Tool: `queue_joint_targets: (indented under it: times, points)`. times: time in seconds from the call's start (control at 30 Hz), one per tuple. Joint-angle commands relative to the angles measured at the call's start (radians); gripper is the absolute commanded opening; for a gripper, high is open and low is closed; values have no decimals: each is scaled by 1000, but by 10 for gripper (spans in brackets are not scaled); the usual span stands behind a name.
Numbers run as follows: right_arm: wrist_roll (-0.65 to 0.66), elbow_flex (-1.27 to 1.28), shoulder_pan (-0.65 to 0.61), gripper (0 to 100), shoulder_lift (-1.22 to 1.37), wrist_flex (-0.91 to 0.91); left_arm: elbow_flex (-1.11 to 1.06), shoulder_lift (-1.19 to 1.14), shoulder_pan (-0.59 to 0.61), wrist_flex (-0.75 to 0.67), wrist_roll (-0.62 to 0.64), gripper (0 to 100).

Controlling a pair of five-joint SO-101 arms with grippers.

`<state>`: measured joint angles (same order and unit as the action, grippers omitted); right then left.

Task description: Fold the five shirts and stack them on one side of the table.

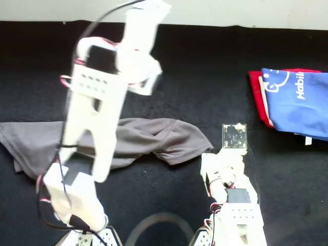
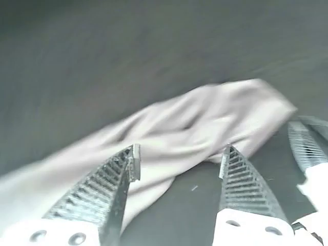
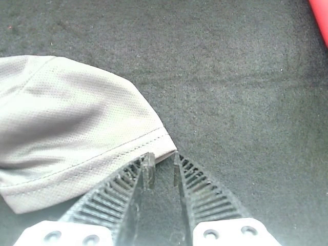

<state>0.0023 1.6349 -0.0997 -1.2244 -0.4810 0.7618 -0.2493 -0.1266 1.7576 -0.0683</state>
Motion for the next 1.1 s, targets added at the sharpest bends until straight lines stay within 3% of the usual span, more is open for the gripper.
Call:
queue_joint_targets:
  times: [0.0,0.3,0.43,0.6,0.73,0.83,0.97,1.07]
  points:
    - [12,-2,5,77,-13,19,-257,128,120,9,-74,255]
    - [12,-2,5,77,-13,19,-1122,446,213,0,-408,226]
    - [12,-2,5,77,-13,19,-1365,484,326,-152,-499,192]
    - [12,-1,5,77,-13,19,-1460,470,604,-466,-519,189]
    - [12,1,5,77,-12,19,-1468,409,760,-703,-519,189]
    - [12,16,4,77,-15,30,-1466,335,802,-868,-517,189]
    - [12,77,4,77,-15,173,-1454,229,782,-1065,-514,186]
    - [8,96,4,77,-15,213,-1371,180,740,-1119,-497,186]
